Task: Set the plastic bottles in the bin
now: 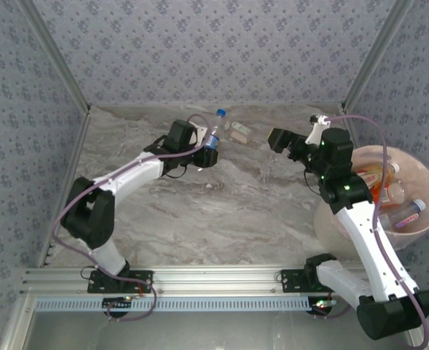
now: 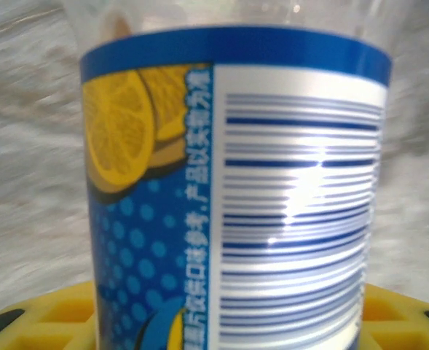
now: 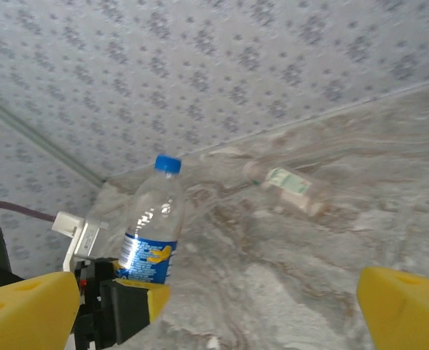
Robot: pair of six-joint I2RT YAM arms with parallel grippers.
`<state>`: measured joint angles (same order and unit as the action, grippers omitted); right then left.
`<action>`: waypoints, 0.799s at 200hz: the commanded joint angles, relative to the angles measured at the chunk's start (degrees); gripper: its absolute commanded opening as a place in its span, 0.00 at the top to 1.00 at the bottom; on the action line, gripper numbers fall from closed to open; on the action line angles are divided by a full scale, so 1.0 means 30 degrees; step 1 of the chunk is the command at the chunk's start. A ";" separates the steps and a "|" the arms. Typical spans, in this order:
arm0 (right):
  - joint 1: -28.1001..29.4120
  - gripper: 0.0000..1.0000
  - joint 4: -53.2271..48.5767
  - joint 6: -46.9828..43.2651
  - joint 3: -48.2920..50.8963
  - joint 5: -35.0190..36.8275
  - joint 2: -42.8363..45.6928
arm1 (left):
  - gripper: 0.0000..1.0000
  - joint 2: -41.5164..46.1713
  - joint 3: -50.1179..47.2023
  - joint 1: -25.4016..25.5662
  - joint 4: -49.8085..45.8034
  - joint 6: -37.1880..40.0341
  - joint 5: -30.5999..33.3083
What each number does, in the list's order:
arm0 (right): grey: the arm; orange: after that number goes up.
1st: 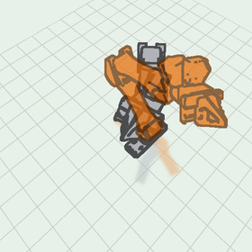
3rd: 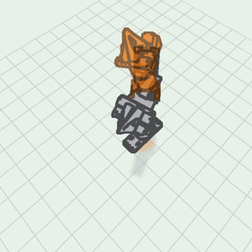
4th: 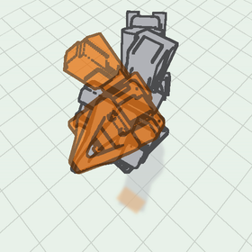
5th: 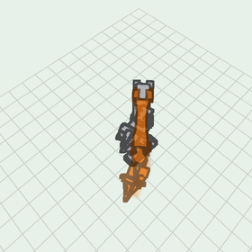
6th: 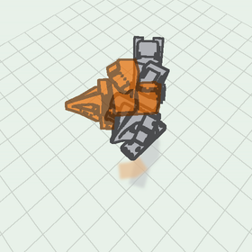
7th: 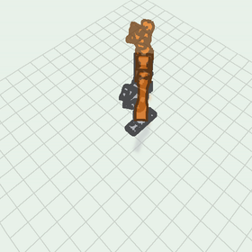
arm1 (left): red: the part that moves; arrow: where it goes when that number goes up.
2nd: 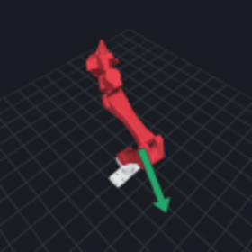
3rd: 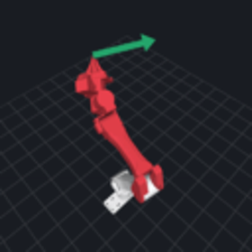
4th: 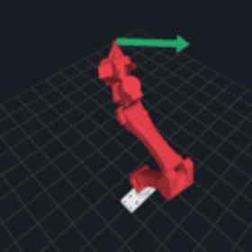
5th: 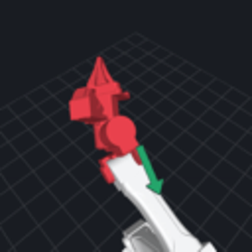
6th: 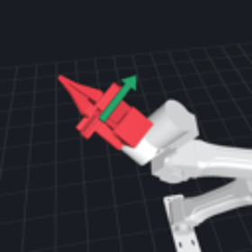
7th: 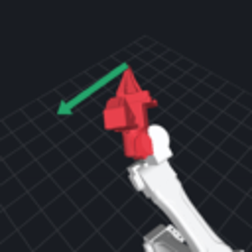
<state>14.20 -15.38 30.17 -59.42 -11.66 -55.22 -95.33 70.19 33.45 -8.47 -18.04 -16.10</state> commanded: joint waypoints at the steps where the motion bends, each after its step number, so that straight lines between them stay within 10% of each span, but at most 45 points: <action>1: 0.0568 0.00 0.3147 0.0834 0.0155 -0.3048 -0.0460 | 0.48 0.0986 -0.1556 0.0008 0.5594 -0.3274 -0.4467; 71: 0.2510 0.00 0.4825 0.0928 -0.0528 -0.3941 -0.2439 | 0.48 0.2347 -0.1977 0.1034 0.9716 -0.4834 -0.9382; 160: 0.3822 0.09 0.6016 0.1687 -0.1347 -0.2597 -0.4706 | 0.48 0.2494 -0.1045 0.2458 0.9651 -0.3734 -0.9884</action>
<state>25.02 -1.65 33.78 -62.30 -19.97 -69.17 -89.03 64.71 40.58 17.87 -30.50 -44.29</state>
